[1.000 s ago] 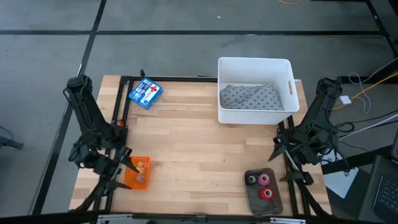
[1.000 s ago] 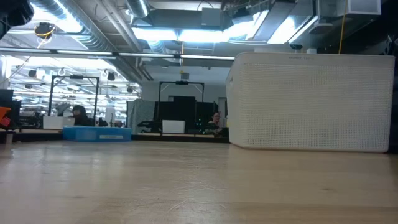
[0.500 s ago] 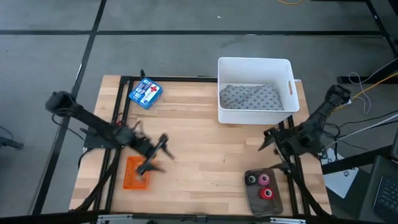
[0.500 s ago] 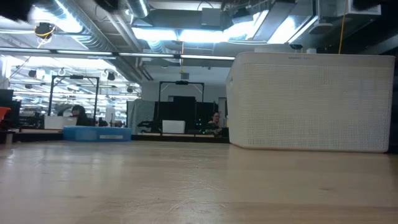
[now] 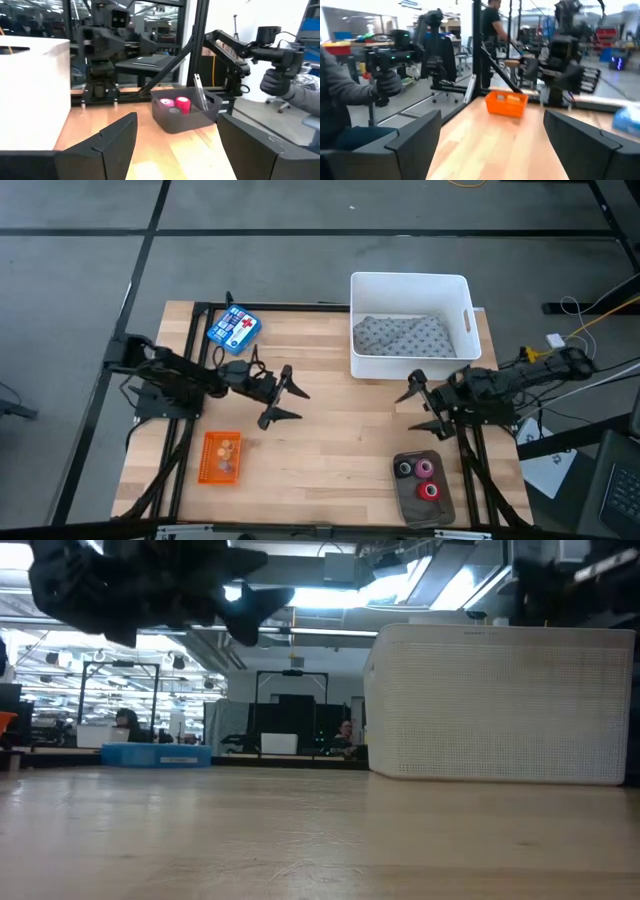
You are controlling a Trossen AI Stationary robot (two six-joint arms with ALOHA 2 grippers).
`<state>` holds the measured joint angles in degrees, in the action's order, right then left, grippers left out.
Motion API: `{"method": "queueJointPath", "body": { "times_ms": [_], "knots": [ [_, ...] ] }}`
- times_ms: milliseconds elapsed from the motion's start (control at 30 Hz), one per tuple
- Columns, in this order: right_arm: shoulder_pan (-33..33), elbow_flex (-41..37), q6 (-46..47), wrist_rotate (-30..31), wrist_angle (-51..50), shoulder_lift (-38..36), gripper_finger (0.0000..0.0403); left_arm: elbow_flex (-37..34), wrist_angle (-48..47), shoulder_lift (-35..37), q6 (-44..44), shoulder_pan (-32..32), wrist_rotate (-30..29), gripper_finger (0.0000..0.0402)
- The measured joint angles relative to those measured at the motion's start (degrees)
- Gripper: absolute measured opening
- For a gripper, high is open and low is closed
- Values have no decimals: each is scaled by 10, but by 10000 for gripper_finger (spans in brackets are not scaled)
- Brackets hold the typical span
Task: Pick & place medical supplies in basket/bin
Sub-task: Return to Home Position
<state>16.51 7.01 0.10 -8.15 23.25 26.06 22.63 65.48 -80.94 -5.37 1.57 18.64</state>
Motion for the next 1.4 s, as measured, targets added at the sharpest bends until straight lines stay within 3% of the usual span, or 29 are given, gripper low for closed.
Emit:
{"method": "queueJointPath", "body": {
  "times_ms": [167,300,567,767,933,1000,1233,1400],
  "knots": [
    [-79,-30,27,-69,12,-2,352,0,6,-43,-2,20,34,270],
    [-112,-38,26,-63,12,-30,352,-31,24,-47,-20,39,41,270],
    [-154,-62,16,-76,-48,-121,352,-224,232,44,-54,76,31,270],
    [-179,-62,7,-127,-73,-194,352,-219,103,175,-60,91,45,270],
    [-195,-61,10,-122,-176,-241,352,-219,51,296,-77,126,152,270],
    [-200,-61,15,-131,-196,-259,352,-219,-22,352,-91,145,176,270],
    [-221,-60,23,-168,-188,-261,352,-220,-327,582,-95,170,166,270],
    [-252,-60,23,-172,-181,-261,352,-215,-540,773,-80,182,126,270]
  ]
}}
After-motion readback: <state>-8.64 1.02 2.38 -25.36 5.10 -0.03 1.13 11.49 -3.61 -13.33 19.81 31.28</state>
